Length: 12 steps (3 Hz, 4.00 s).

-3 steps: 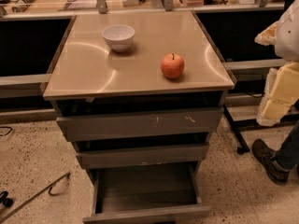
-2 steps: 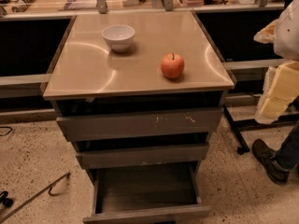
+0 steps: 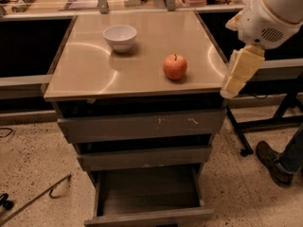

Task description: Place apple into bottom drawer

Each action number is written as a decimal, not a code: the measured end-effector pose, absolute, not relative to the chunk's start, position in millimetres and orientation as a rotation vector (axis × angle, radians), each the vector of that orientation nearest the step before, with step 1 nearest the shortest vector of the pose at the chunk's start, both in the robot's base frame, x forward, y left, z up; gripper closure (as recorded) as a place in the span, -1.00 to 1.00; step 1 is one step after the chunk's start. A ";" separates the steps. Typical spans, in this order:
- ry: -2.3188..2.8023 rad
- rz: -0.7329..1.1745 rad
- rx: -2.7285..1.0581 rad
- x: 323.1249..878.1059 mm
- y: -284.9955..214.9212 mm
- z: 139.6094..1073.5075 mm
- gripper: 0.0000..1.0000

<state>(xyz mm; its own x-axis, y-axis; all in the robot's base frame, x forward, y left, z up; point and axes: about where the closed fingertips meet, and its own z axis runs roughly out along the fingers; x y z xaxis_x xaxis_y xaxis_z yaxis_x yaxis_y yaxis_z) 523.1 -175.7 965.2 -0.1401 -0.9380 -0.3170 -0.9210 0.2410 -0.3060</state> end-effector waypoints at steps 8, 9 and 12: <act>1.978 0.337 -1.597 676.6 -86.4 847.1 -1.00; 1.980 0.339 -1.599 676.0 -86.1 845.8 -0.65; 1.979 0.340 -1.600 675.6 -85.8 845.7 0.75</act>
Offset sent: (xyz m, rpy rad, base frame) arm 0.1432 0.0517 -0.0444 0.2352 -0.0169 0.0098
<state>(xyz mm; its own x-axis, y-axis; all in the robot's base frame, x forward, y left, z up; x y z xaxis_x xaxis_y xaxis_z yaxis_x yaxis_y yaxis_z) 675.6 -85.8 845.7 -0.1250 -0.8119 -0.5702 -0.9556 0.2530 -0.1507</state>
